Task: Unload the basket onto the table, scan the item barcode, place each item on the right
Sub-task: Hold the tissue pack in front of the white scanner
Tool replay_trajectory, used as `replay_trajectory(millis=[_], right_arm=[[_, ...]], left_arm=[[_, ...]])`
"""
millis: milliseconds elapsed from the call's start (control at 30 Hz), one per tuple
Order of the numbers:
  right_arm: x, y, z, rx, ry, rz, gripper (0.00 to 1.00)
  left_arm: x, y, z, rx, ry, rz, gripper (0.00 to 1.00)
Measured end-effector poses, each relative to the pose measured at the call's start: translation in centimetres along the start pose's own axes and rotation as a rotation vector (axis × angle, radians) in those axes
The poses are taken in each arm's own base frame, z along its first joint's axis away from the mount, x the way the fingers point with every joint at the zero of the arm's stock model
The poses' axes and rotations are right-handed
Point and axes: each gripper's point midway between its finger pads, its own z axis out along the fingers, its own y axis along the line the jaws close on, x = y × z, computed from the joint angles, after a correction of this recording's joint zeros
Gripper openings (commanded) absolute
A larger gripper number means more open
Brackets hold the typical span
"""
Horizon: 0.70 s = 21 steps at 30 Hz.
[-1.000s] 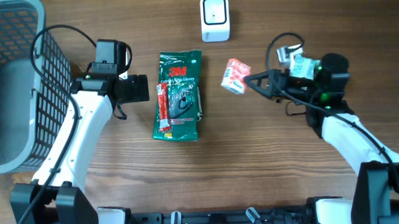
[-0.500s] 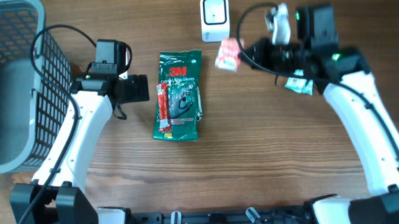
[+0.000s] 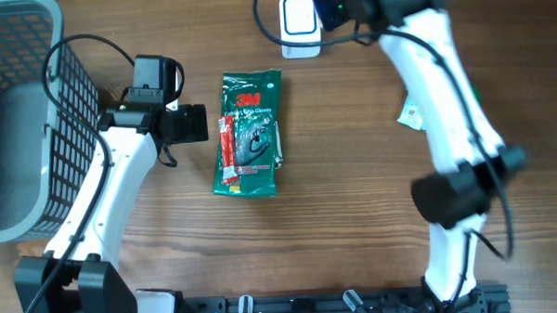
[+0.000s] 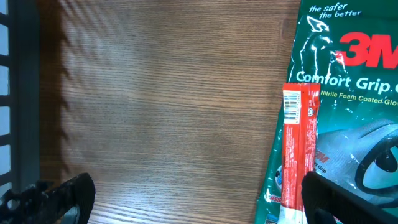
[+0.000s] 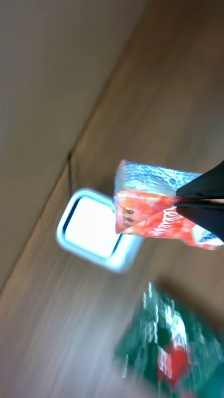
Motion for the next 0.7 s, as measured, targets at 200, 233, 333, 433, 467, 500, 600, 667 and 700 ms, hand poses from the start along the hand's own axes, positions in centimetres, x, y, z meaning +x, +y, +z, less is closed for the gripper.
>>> replay_trajectory(millis=[200, 233, 333, 433, 467, 500, 600, 667, 700], right_arm=[[0.9, -0.1, 7.3, 0.081, 0.031, -0.158, 0.04], [0.5, -0.2, 7.8, 0.093, 0.018, -0.166, 0.04], [-0.3, -0.5, 8.4, 0.117, -0.017, -0.174, 0.04], [-0.7, -0.6, 8.5, 0.127, -0.032, -0.174, 0.07], [-0.6, -0.6, 8.5, 0.127, -0.028, -0.166, 0.11], [-0.2, -0.6, 8.6, 0.122, -0.016, -0.153, 0.18], [2.2, -0.4, 8.6, 0.100, 0.075, -0.081, 0.29], [4.0, -0.7, 8.6, 0.082, 0.138, -0.010, 0.34], [5.5, -1.5, 8.6, 0.068, 0.187, 0.060, 0.35]], left_arm=[[0.0, 0.0, 0.0, 0.000, 0.000, 0.000, 1.00], [0.0, 0.0, 0.0, 0.000, 0.000, 0.000, 1.00], [0.0, 0.0, 0.0, 0.000, 0.000, 0.000, 1.00], [0.0, 0.0, 0.0, 0.000, 0.000, 0.000, 1.00], [0.0, 0.0, 0.0, 0.000, 0.000, 0.000, 1.00], [0.0, 0.0, 0.0, 0.000, 0.000, 0.000, 1.00], [0.0, 0.0, 0.0, 0.000, 0.000, 0.000, 1.00], [0.0, 0.0, 0.0, 0.000, 0.000, 0.000, 1.00], [0.0, 0.0, 0.0, 0.000, 0.000, 0.000, 1.00]])
